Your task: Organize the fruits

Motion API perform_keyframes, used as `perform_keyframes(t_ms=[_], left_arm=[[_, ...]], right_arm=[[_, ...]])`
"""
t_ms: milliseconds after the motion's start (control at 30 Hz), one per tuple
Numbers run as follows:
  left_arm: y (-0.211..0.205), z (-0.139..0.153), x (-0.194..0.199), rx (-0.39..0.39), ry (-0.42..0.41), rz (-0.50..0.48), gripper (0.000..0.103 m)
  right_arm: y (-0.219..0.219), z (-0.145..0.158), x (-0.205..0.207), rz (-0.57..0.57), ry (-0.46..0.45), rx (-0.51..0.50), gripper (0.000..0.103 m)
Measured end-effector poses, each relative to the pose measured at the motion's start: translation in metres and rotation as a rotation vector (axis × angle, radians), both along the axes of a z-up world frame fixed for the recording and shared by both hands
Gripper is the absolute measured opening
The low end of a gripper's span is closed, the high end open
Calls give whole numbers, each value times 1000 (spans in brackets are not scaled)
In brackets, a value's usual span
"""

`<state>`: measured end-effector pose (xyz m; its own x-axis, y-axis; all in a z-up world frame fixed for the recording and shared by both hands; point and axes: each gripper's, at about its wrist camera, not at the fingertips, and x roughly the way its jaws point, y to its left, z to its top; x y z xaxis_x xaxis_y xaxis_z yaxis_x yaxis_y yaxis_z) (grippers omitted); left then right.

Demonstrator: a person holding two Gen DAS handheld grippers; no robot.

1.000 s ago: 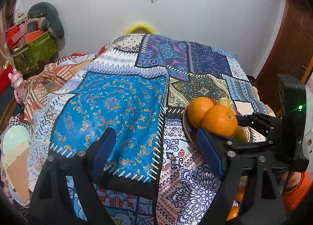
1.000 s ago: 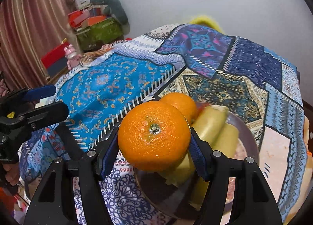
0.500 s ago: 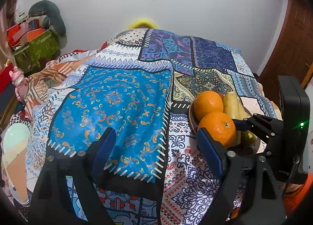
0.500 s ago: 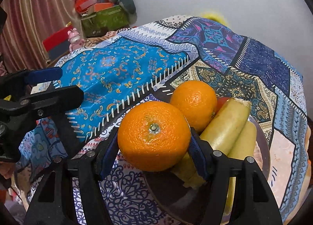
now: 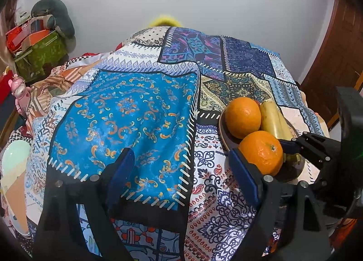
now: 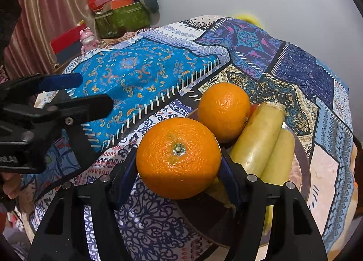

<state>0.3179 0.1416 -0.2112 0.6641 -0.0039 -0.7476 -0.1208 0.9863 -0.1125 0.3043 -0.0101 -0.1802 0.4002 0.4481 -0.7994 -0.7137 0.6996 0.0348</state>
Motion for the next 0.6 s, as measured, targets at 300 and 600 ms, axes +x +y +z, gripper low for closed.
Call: perform_keyframes(t_ms=[300, 600], left_arm=[[14, -6, -1, -14, 10, 30, 85], [15, -3, -6, -26, 4, 34, 85]], right_arm=[[9, -1, 11, 4, -48, -29, 65], [-1, 7, 13, -18, -22, 21, 66]])
